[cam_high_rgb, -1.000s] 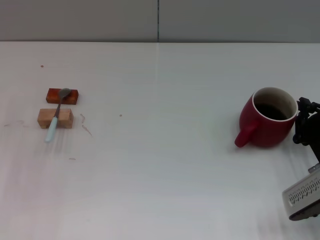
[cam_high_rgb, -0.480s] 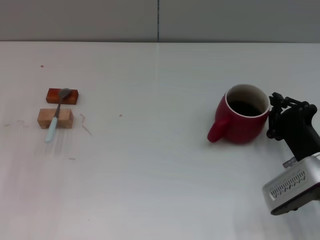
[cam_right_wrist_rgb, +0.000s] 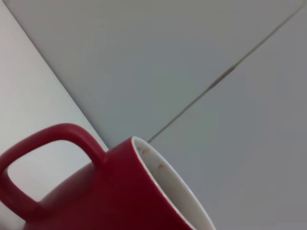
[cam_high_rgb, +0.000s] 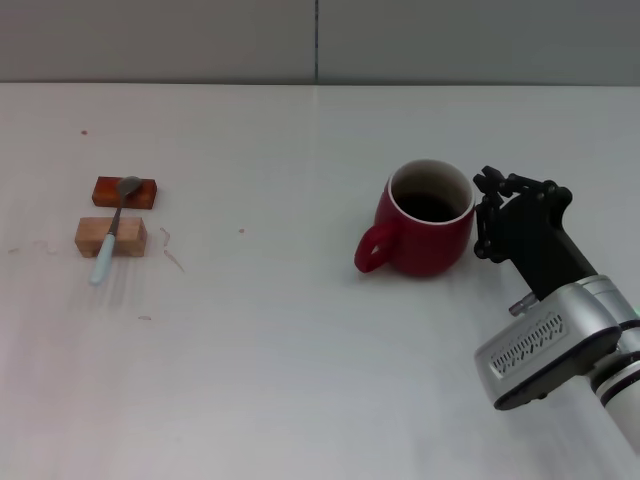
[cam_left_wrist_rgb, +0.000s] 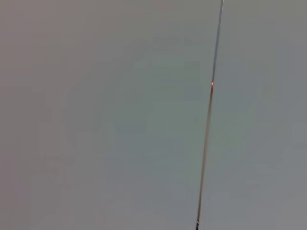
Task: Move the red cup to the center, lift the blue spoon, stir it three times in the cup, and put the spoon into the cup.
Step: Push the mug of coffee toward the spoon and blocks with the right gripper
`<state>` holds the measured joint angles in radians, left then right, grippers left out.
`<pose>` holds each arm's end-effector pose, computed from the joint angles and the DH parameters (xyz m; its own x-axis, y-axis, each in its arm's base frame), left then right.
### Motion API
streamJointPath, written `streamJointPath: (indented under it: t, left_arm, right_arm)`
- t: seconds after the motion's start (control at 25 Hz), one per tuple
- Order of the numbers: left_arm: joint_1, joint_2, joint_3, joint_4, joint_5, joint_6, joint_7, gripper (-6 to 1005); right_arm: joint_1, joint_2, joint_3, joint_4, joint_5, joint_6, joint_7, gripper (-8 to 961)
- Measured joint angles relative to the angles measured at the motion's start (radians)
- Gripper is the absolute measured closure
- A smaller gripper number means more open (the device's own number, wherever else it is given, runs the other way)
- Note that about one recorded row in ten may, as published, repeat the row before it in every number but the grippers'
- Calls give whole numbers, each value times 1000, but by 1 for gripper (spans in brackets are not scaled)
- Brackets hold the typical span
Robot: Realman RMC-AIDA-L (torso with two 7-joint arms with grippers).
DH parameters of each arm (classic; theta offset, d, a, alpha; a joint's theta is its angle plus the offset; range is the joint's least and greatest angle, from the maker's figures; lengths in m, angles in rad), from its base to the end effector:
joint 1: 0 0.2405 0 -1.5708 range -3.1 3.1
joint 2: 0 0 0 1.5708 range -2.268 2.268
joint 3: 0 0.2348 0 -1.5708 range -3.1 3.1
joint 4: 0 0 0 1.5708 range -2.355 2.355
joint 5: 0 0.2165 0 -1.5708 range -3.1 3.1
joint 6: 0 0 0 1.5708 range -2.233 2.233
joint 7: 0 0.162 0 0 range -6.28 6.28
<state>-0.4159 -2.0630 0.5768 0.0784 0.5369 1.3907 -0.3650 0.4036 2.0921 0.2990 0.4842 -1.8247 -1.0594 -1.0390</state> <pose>-0.3533 0.3236 0.0948 0.5962 -0.3149 0.7385 0.7992 0.1448 -0.5834 0.2564 0.3057 -0.1038 0.9759 0.2039 0.0782 0.1343 -0.2781 -0.9511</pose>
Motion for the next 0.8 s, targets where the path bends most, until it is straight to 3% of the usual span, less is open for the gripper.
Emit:
streamJointPath:
  t: [0.8]
  left_arm:
    - [5, -2, 0, 0, 0, 23, 0, 158]
  right_arm:
    - [73, 0, -38, 82, -3, 67, 204, 888]
